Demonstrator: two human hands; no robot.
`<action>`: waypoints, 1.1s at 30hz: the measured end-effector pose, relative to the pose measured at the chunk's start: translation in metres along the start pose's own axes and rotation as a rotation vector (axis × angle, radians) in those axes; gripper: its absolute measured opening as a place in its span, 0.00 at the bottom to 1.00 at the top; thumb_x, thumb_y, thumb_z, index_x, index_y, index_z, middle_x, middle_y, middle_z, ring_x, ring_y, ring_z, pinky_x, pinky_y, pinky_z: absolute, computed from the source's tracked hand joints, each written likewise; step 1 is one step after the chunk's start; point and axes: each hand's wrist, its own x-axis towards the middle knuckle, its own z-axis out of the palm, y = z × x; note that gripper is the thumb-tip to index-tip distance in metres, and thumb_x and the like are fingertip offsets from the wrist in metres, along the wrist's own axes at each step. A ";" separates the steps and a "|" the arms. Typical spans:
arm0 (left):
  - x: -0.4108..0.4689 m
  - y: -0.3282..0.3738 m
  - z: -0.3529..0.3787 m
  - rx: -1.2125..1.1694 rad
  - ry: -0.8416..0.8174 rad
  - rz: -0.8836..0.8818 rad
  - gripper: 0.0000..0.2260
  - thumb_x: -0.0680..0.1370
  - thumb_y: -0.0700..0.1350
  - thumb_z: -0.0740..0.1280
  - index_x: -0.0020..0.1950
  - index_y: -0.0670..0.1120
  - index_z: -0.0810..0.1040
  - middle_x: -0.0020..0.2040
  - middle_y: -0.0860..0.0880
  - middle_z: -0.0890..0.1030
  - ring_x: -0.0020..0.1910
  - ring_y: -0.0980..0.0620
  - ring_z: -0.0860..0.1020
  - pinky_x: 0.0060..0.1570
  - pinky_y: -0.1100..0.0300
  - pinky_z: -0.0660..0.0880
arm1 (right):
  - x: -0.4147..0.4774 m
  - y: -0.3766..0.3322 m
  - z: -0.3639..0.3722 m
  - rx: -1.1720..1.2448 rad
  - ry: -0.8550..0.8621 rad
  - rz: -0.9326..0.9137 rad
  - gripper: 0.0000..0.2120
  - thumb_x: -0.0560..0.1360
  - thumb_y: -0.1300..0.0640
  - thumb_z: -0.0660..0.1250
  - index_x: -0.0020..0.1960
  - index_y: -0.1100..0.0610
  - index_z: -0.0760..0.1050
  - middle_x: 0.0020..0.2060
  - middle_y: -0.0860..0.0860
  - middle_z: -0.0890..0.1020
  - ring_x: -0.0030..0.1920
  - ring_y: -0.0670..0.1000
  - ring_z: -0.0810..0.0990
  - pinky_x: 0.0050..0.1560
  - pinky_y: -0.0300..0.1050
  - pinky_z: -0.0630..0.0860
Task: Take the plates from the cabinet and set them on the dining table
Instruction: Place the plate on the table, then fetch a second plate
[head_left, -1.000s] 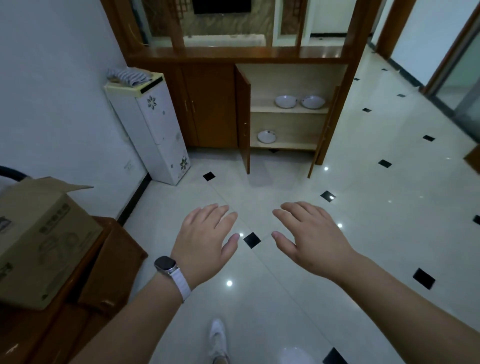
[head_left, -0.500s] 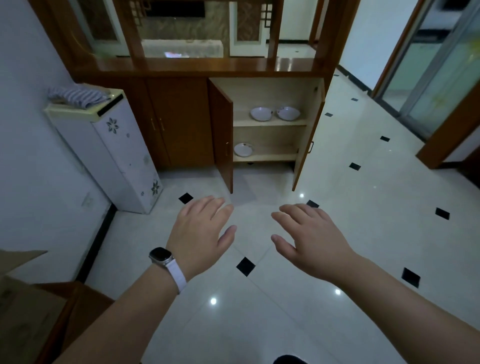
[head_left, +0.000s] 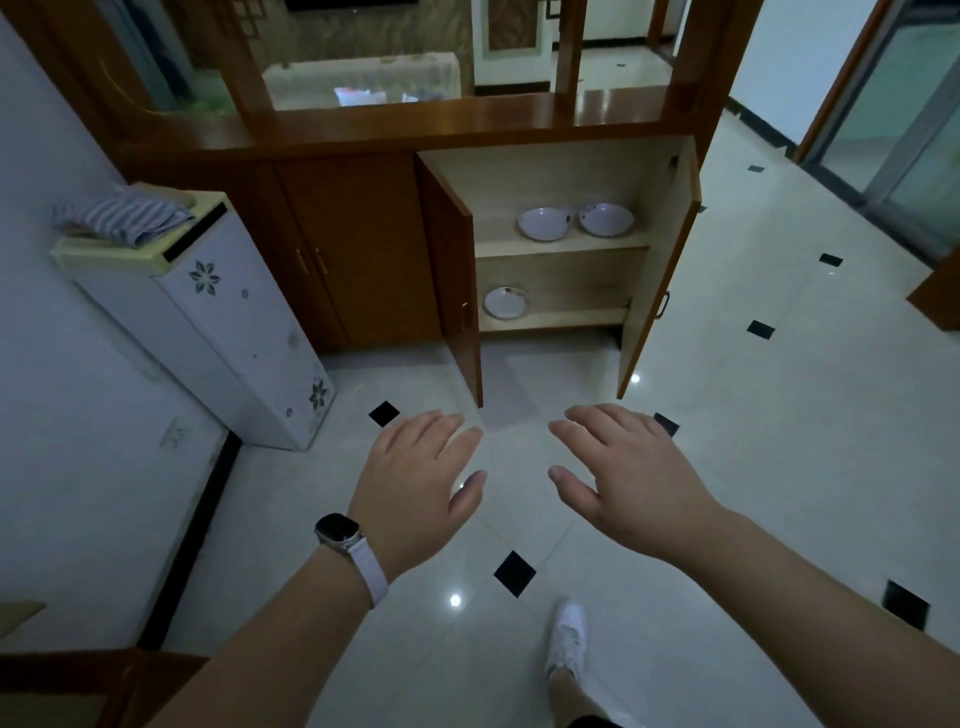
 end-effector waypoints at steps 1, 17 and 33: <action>0.017 -0.004 0.006 0.003 -0.009 -0.011 0.18 0.77 0.54 0.63 0.62 0.46 0.78 0.59 0.46 0.80 0.60 0.45 0.76 0.61 0.48 0.71 | 0.015 0.012 0.002 0.010 -0.003 -0.001 0.23 0.78 0.41 0.55 0.64 0.52 0.75 0.60 0.50 0.80 0.61 0.54 0.77 0.59 0.51 0.73; 0.274 0.009 0.072 0.067 -0.087 0.075 0.18 0.77 0.56 0.60 0.60 0.48 0.78 0.59 0.48 0.80 0.60 0.47 0.76 0.61 0.49 0.71 | 0.160 0.208 -0.013 0.057 0.016 0.091 0.23 0.78 0.40 0.54 0.65 0.51 0.73 0.61 0.50 0.78 0.63 0.53 0.75 0.62 0.52 0.71; 0.468 -0.072 0.160 -0.069 -0.042 0.220 0.17 0.76 0.53 0.63 0.60 0.47 0.79 0.60 0.47 0.80 0.60 0.44 0.76 0.59 0.50 0.70 | 0.321 0.310 0.026 -0.004 -0.032 0.237 0.24 0.79 0.39 0.53 0.66 0.51 0.73 0.62 0.49 0.78 0.64 0.53 0.75 0.62 0.52 0.72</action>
